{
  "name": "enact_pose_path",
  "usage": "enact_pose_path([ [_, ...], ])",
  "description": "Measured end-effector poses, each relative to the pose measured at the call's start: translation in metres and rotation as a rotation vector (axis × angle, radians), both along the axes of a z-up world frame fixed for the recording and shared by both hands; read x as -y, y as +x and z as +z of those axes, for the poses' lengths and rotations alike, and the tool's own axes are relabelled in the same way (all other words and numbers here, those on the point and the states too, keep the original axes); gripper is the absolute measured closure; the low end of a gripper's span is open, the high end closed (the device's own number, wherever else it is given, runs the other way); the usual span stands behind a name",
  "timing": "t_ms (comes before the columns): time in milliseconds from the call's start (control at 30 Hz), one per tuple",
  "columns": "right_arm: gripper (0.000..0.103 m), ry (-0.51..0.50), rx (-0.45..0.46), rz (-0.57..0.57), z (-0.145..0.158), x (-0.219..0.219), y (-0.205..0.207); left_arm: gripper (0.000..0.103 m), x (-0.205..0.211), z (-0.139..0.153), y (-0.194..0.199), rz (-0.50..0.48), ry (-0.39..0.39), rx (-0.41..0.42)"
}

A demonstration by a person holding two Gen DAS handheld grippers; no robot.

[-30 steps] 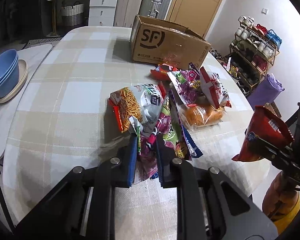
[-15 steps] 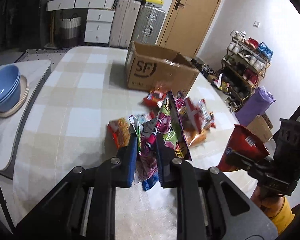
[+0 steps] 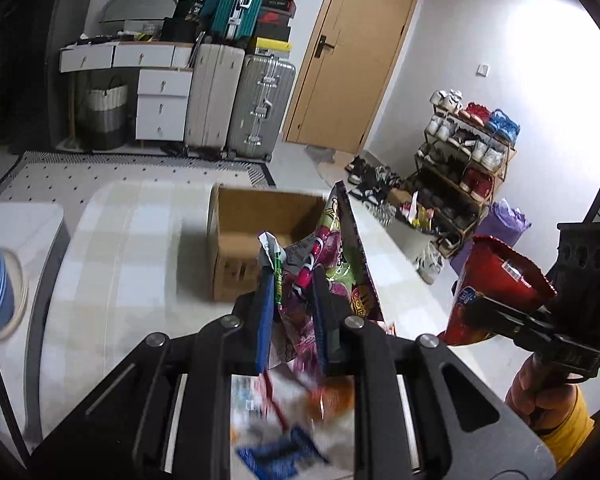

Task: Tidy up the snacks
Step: 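Carry both bags over the cardboard box with both grippers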

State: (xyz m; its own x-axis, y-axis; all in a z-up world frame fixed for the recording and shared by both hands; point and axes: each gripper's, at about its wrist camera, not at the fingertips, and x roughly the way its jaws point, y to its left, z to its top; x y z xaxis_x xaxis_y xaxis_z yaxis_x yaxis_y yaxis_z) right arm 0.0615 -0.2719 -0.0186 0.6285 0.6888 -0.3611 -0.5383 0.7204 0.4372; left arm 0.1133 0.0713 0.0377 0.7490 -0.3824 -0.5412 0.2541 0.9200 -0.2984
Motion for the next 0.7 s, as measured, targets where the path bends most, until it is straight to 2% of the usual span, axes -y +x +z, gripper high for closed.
enact_pose_path([
  [167,0.054,-0.006,-0.032,0.015,0.023,-0.008,0.055,0.088,0.009,0.024,0.061,-0.004,0.021,-0.008],
  [333,0.054,-0.052,-0.088,-0.006,0.028,-0.017,0.117,0.088,0.029,0.030,0.122,0.006,0.087,-0.030],
  [500,0.054,-0.132,-0.153,-0.026,0.009,-0.028,0.166,0.088,0.046,0.014,0.180,0.014,0.130,-0.085],
  [700,0.054,-0.210,-0.218,-0.032,-0.020,-0.036,0.202,0.088,0.061,-0.016,0.223,0.002,0.183,-0.121],
])
